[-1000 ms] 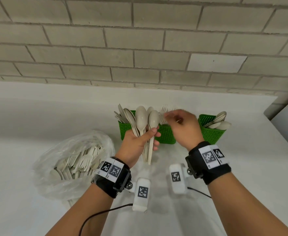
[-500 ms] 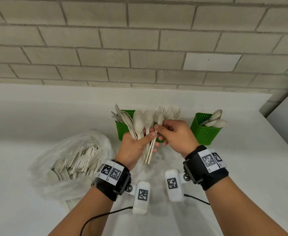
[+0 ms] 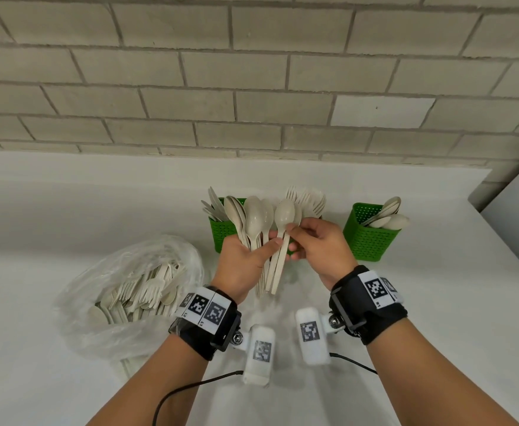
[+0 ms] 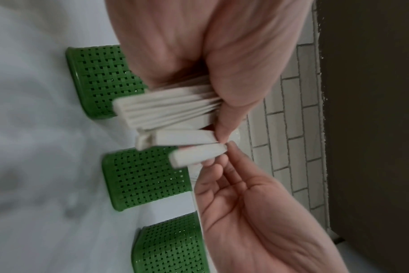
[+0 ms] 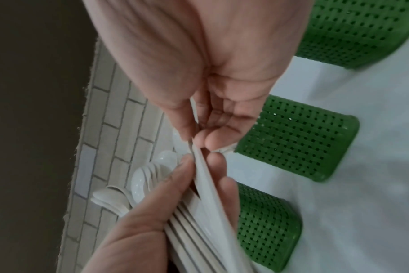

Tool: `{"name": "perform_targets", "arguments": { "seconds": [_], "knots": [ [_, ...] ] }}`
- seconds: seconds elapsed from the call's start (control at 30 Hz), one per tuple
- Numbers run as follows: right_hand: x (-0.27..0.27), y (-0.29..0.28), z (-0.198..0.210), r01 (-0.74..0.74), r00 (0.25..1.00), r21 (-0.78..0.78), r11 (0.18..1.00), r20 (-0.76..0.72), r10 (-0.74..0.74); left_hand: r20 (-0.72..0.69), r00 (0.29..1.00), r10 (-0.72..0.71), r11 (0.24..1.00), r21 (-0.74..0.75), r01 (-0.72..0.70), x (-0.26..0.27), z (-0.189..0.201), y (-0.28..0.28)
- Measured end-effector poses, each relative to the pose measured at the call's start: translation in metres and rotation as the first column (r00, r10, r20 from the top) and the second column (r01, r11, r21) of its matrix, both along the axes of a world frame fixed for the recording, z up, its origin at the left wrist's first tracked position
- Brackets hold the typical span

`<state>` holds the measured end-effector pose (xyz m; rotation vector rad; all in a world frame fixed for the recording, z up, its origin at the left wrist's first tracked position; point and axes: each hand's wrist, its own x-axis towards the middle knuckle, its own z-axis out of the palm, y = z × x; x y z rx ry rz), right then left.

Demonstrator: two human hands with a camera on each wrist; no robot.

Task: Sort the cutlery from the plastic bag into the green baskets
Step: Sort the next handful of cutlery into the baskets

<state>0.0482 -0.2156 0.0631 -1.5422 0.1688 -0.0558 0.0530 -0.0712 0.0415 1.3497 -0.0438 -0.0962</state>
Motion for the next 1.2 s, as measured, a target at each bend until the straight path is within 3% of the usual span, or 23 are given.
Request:
{"name": "perform_targets", "arguments": {
  "seconds": [0.1,0.17,0.3,0.47,0.6,0.77,0.93,1.03,1.2],
  "knots": [
    [0.003,-0.008,-0.001,0.143,0.990,0.133,0.981,-0.006,-0.144,-0.056,0.998,0.030,0.999,-0.021,-0.031,0.001,0.004,0.001],
    [0.005,-0.017,0.001,0.152,0.988,0.160,0.975,0.001,-0.154,-0.100,0.994,0.039,0.998,-0.040,-0.043,0.001,0.004,0.004],
    [0.004,-0.018,0.009,-0.025,1.000,0.070,0.997,0.017,0.024,-0.079,0.997,0.018,0.999,-0.025,-0.020,0.000,0.005,0.003],
    [0.010,-0.008,0.004,0.016,0.999,-0.155,0.988,0.032,-0.012,-0.026,0.990,-0.137,0.990,0.029,0.138,-0.006,0.006,-0.005],
    [0.011,-0.010,0.006,0.121,0.991,-0.015,0.993,0.061,-0.120,-0.089,0.988,-0.123,0.992,0.029,0.126,-0.003,0.001,0.000],
    [0.009,-0.009,0.003,-0.021,0.997,-0.087,0.996,0.077,0.028,-0.056,0.989,-0.139,0.990,0.031,0.141,0.000,0.000,0.005],
    [0.006,-0.004,0.003,-0.108,0.992,-0.038,0.993,0.054,0.110,-0.020,0.965,-0.260,0.965,0.034,0.260,-0.004,0.005,0.005],
    [0.006,-0.004,0.001,-0.058,0.997,-0.110,0.992,0.047,0.063,-0.072,0.963,-0.259,0.965,0.017,0.261,-0.005,0.006,0.005],
    [0.009,-0.007,0.001,0.069,0.996,-0.069,0.995,0.061,-0.065,-0.102,0.980,-0.171,0.985,-0.013,0.170,-0.004,0.000,0.002]
  ]
}}
